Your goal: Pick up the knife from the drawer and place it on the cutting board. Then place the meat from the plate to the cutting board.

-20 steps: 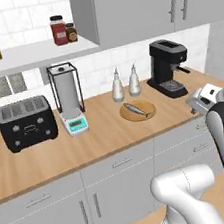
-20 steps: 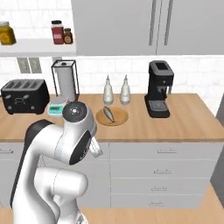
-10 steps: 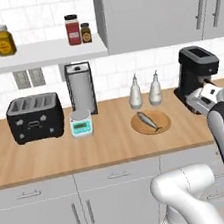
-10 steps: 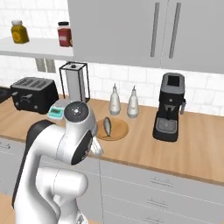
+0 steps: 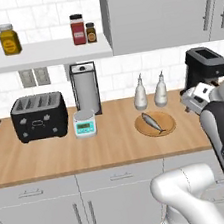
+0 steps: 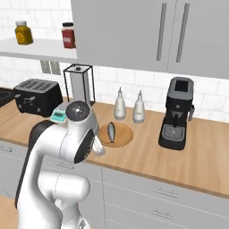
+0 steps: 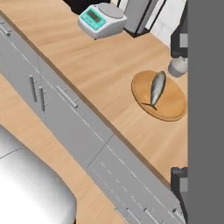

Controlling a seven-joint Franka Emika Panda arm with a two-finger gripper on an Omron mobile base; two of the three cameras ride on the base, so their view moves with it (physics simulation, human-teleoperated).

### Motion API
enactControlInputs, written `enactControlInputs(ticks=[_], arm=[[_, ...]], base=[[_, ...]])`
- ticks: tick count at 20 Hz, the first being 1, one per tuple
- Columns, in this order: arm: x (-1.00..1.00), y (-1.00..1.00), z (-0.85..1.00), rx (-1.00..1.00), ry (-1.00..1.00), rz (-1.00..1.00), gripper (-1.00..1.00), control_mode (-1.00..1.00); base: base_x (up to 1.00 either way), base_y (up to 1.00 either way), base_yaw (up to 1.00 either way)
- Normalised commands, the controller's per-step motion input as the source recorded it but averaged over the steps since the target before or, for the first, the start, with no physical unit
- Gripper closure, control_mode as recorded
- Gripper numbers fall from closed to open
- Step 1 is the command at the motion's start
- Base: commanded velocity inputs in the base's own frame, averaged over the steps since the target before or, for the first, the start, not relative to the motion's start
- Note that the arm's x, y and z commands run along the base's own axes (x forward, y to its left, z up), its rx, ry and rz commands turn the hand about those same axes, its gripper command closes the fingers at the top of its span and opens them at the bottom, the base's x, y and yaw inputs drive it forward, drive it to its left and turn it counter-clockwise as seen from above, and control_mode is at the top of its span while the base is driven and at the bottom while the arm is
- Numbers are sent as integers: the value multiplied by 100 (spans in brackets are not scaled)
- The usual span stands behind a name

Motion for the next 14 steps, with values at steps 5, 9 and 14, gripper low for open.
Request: enactControlInputs(ticks=[5,9,14], arm=[[100,0,-26,-9,8,30,-100,-100],[100,0,-68,-25,25,42,-100,-100],[99,12,-97,-29,27,42,-100,-100]], base=[[0,0,0],[0,0,0],[0,0,0]])
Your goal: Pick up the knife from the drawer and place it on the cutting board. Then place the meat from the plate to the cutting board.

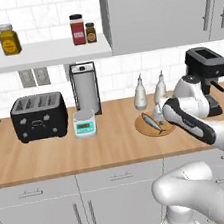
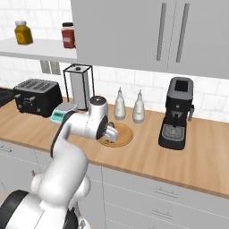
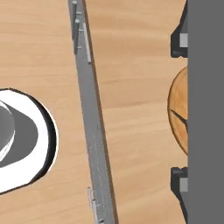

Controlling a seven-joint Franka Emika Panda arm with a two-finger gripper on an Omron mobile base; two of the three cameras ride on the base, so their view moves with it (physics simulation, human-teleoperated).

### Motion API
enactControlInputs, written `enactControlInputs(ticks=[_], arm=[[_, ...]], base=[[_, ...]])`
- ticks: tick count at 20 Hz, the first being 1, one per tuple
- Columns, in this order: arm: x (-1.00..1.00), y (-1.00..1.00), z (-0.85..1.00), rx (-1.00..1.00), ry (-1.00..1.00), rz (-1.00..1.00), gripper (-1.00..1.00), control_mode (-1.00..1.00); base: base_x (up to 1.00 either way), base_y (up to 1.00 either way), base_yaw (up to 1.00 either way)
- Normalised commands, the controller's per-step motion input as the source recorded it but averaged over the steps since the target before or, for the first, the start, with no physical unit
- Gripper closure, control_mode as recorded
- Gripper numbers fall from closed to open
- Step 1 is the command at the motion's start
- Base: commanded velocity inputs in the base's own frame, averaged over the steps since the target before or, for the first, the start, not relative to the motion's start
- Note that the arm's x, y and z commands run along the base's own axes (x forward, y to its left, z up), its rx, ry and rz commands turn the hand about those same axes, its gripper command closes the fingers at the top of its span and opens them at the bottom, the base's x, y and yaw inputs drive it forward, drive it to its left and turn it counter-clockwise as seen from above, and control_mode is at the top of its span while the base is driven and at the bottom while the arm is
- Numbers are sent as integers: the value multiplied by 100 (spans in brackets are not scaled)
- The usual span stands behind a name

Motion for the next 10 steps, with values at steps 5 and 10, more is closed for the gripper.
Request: enactControlInputs(ticks=[5,10], arm=[[98,16,-53,-16,10,17,-100,-100],[39,2,-18,-2,10,3,-100,-100]], base=[[0,0,0],[0,0,0]])
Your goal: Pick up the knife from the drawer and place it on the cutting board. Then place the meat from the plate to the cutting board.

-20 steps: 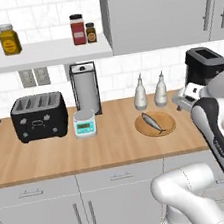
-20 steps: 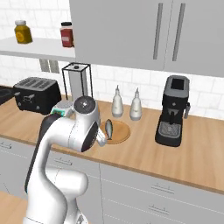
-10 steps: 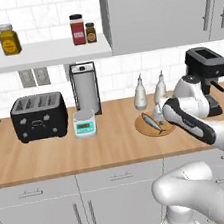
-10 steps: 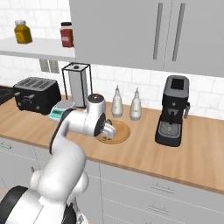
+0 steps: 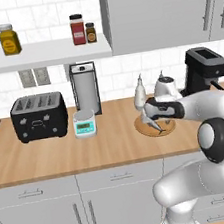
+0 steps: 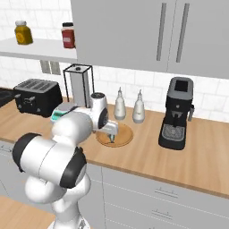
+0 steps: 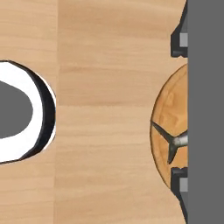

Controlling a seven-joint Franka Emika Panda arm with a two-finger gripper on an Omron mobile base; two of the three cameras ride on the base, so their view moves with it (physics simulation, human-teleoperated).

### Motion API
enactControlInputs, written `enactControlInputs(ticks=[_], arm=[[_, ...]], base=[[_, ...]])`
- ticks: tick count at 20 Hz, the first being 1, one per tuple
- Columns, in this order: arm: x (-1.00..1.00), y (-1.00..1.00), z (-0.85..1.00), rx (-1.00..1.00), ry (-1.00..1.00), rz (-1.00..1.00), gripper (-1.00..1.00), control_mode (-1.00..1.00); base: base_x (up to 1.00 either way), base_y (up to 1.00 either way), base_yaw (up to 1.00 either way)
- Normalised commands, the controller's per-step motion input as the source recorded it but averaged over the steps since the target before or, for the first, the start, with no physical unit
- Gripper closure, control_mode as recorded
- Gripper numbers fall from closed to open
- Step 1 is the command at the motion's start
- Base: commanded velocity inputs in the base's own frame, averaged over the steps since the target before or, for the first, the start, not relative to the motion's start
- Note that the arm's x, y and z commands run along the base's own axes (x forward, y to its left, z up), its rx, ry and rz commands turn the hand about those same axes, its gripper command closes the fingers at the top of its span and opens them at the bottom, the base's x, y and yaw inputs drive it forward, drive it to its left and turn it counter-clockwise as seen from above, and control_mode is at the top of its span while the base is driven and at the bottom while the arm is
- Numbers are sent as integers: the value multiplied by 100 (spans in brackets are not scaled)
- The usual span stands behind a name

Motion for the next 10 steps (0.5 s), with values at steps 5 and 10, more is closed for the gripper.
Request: enactControlInputs(ticks=[5,10], arm=[[88,0,-54,-2,9,0,-100,-100],[74,-22,-59,-2,2,4,-100,-100]], base=[[0,0,0],[0,0,0]])
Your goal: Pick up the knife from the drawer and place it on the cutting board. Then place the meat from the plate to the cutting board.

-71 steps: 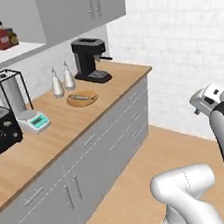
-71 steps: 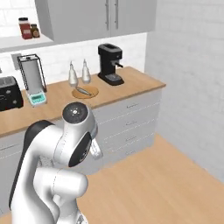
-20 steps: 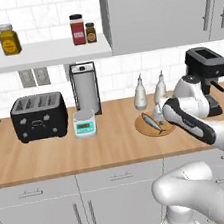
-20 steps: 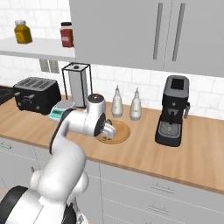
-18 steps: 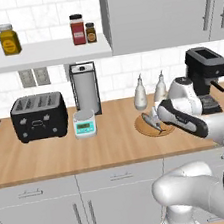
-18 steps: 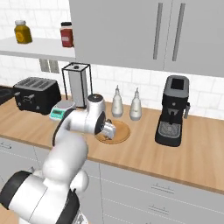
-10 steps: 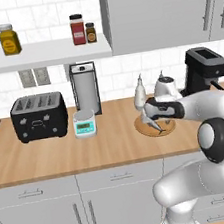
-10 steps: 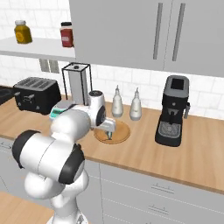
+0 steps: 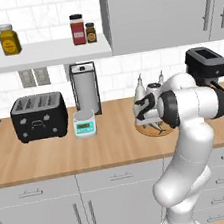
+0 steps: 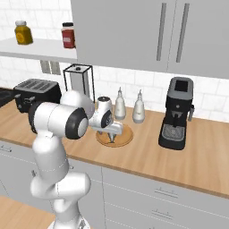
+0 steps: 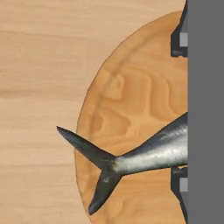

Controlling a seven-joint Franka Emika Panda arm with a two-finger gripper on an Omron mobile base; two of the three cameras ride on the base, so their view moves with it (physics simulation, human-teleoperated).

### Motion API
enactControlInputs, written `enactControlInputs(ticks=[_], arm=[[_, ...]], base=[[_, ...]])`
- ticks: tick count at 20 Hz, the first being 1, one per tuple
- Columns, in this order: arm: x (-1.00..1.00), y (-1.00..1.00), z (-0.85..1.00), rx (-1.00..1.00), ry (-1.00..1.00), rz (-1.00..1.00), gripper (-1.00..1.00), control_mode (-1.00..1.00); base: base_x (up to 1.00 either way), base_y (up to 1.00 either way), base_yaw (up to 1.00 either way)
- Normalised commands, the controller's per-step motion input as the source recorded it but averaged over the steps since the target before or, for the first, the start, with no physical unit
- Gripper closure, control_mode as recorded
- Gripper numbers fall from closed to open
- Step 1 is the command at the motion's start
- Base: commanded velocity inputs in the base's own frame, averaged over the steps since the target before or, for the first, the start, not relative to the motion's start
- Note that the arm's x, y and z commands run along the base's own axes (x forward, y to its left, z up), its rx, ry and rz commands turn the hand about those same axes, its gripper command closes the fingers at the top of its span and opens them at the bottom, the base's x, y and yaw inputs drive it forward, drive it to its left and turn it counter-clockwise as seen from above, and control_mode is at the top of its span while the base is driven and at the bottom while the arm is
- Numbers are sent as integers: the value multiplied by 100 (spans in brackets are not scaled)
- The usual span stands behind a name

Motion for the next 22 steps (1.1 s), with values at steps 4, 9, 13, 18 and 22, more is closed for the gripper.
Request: enactControlInputs(ticks=[4,9,13,18,22], arm=[[46,-20,-22,0,0,3,-100,-100],[3,-10,-4,-4,0,4,-100,-100],[4,0,-23,-12,2,0,-100,-100],[8,16,-29,-9,3,0,100,-100],[2,0,-16,0,0,0,100,-100]], base=[[0,0,0],[0,0,0],[0,0,0],[0,0,0],[0,0,0]])
